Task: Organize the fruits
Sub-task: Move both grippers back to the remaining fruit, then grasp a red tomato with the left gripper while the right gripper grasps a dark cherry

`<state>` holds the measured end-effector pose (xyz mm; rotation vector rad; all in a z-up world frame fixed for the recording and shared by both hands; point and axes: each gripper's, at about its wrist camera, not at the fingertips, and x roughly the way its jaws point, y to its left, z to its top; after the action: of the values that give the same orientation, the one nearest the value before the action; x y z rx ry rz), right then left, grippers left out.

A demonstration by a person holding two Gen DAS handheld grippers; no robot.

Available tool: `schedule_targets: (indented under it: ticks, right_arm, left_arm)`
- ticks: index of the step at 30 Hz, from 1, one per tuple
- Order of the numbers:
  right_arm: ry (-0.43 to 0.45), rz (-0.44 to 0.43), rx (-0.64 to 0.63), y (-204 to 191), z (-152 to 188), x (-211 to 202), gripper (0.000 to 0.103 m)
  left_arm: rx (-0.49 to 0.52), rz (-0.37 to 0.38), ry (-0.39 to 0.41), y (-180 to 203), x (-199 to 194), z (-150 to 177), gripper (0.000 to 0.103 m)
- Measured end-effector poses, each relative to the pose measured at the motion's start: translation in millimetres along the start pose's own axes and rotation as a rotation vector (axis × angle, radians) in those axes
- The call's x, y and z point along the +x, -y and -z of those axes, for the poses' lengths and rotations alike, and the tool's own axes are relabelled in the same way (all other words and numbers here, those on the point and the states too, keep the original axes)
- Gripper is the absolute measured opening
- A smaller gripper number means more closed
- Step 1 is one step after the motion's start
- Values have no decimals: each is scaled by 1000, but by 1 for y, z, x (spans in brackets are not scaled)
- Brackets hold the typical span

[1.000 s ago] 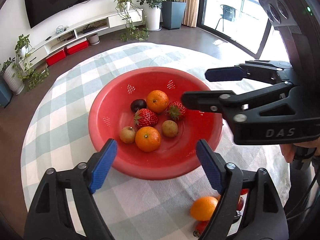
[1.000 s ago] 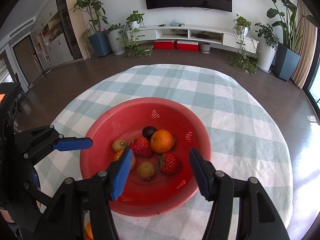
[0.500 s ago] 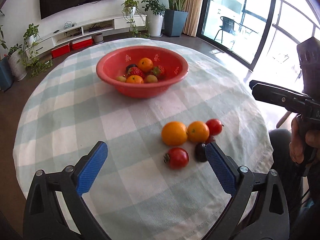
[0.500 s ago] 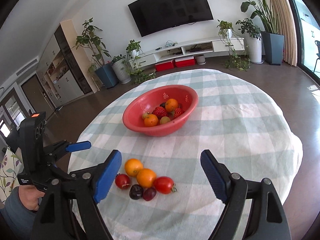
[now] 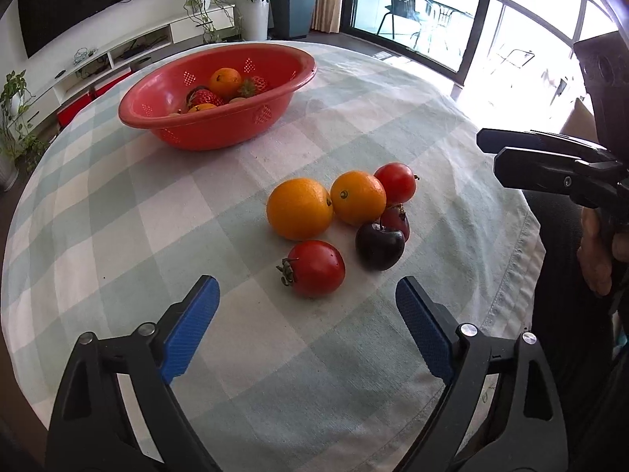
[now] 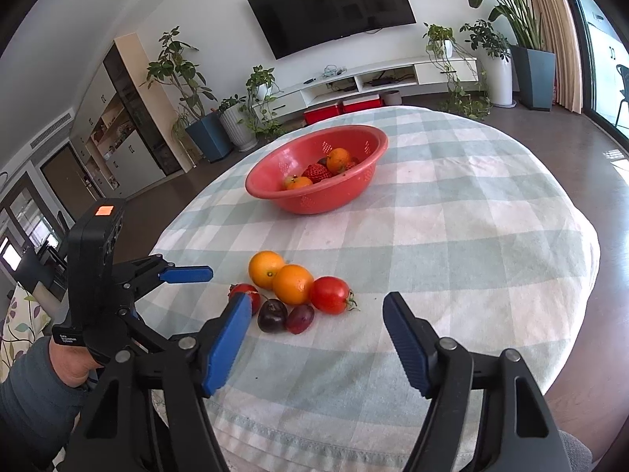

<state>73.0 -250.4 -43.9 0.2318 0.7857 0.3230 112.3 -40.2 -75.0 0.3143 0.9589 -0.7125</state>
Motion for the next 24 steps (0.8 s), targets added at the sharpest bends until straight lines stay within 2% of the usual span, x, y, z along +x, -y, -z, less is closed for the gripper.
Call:
schedule_targets:
  ticks: [2,4,6,8,13,17,24]
  right_arm:
    - [-6,-2,0,-1,2,1,68]
    - [-11,-2,0,-2,3,3,65]
    - [-23,-2,-8,-5,5,5,62]
    - [-35,3,-26,-9,7,7,59]
    - [-53,-1,-47,-16,10,10,55]
    - [-66,-3,-57,-19,11,13,52]
    - [-81,-9,-76,-27,11,17,50]
  left_arm:
    - [4,10,-8,-4,3,-3,81]
    - [16,11,-16,-5,6,-6,79]
    - [31,19,-24,-4,9,-9,70]
    - [42,19,-36,-3,13,-11,57]
    - [69,20,-58,0,22,-13,53]
    - [59,28,-49,-3,21,-14,38]
    - [57,27,-41,-2,19,-12,36]
